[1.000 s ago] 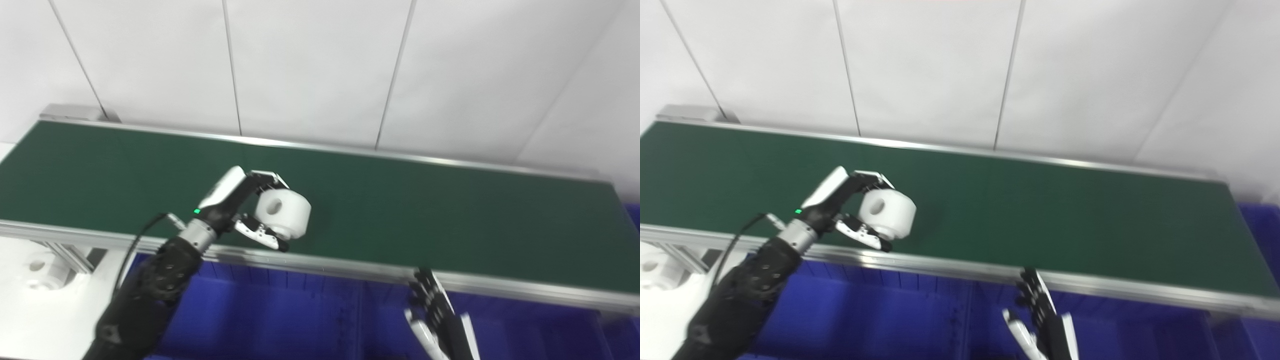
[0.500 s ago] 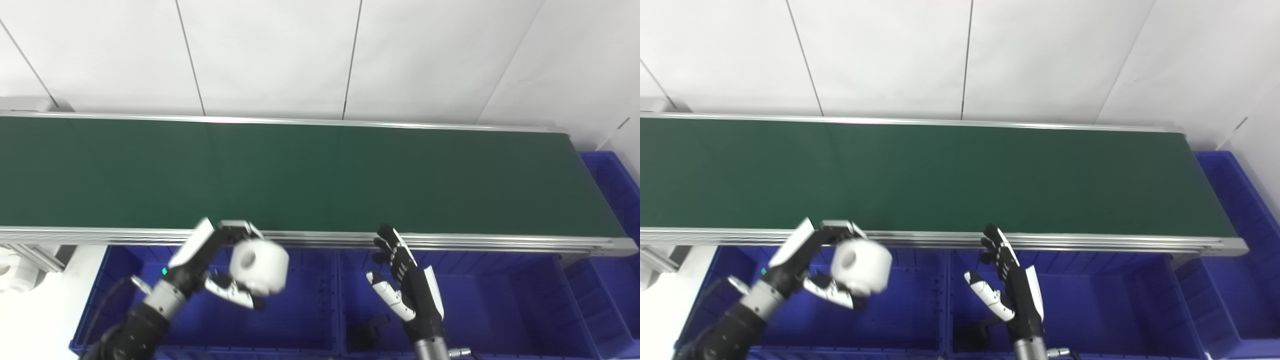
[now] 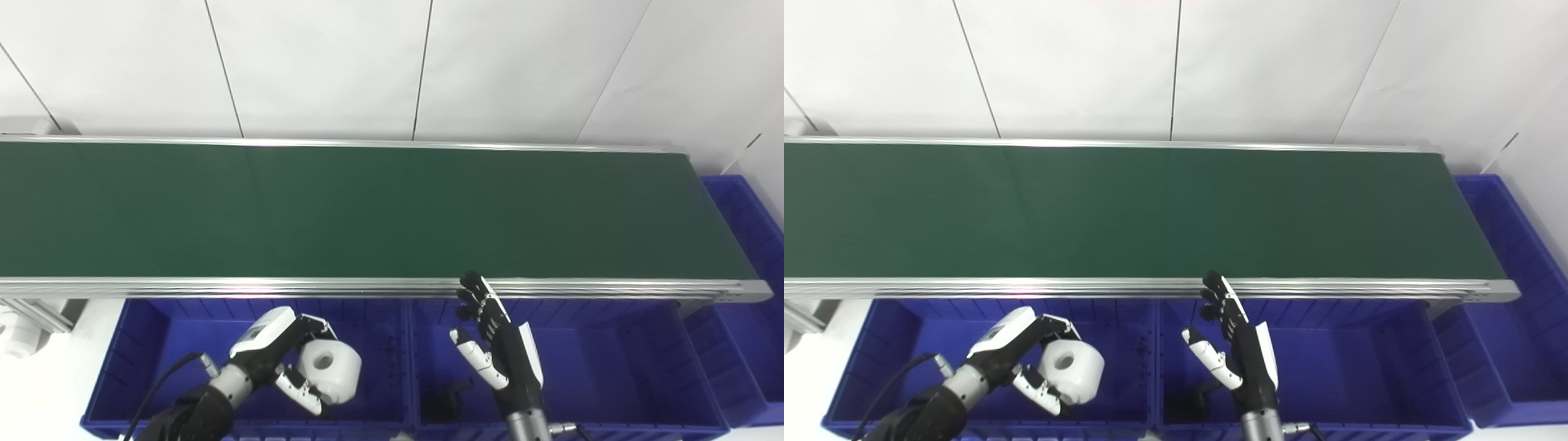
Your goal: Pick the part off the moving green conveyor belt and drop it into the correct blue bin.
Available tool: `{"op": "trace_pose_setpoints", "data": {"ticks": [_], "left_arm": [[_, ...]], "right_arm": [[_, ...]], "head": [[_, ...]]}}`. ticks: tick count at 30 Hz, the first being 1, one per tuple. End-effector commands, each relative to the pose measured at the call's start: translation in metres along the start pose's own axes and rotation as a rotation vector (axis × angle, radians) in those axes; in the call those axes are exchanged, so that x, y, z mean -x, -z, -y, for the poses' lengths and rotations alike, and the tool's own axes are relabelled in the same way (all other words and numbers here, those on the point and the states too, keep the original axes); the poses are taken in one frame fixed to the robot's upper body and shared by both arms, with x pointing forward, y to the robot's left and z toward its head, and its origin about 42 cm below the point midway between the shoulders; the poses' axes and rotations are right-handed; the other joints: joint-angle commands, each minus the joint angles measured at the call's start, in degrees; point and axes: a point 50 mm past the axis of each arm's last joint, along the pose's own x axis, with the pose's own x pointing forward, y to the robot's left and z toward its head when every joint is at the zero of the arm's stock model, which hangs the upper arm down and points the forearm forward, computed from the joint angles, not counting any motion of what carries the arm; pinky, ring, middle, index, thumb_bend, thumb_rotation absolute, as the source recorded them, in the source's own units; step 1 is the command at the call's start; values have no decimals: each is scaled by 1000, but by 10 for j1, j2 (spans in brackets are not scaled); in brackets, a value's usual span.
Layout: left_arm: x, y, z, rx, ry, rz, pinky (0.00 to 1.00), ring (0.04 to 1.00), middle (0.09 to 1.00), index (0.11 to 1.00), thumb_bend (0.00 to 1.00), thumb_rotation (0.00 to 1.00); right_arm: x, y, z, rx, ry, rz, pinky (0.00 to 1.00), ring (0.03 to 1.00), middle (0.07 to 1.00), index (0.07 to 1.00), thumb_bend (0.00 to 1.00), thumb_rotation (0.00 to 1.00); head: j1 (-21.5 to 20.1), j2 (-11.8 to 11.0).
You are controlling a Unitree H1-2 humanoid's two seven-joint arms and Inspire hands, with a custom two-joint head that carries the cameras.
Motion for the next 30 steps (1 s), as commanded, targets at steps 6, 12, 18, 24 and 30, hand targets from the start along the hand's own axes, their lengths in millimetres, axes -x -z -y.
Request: {"op": "trace_pose_setpoints", "data": {"ticks": [6, 12, 18, 24, 30], "left_arm": [[-2, -11, -18, -75, -139, 1, 836, 935, 954, 868, 674, 253], [16, -22, -15, 186, -189, 135, 883, 973, 1000, 991, 769, 557], [34, -38, 9, 591, -166, 306, 822, 926, 972, 980, 792, 649], [36, -30, 31, 711, -191, 328, 897, 963, 1000, 1000, 762, 662], [32, -28, 33, 740, -207, 317, 911, 975, 1000, 1000, 750, 654]], "right_arm": [[-4, -11, -1, -14, 16, 85, 846, 885, 906, 920, 734, 664], [2, -13, 0, 1, 28, 84, 838, 886, 909, 920, 734, 657], [9, -12, 3, 34, 59, 77, 822, 883, 907, 919, 733, 667], [12, -9, 7, 34, 55, 62, 828, 882, 906, 915, 737, 661], [12, -7, 7, 34, 47, 37, 830, 880, 906, 919, 731, 640]], "head": [[-1, -3], [0, -5], [7, -10], [14, -14], [12, -16]]}}
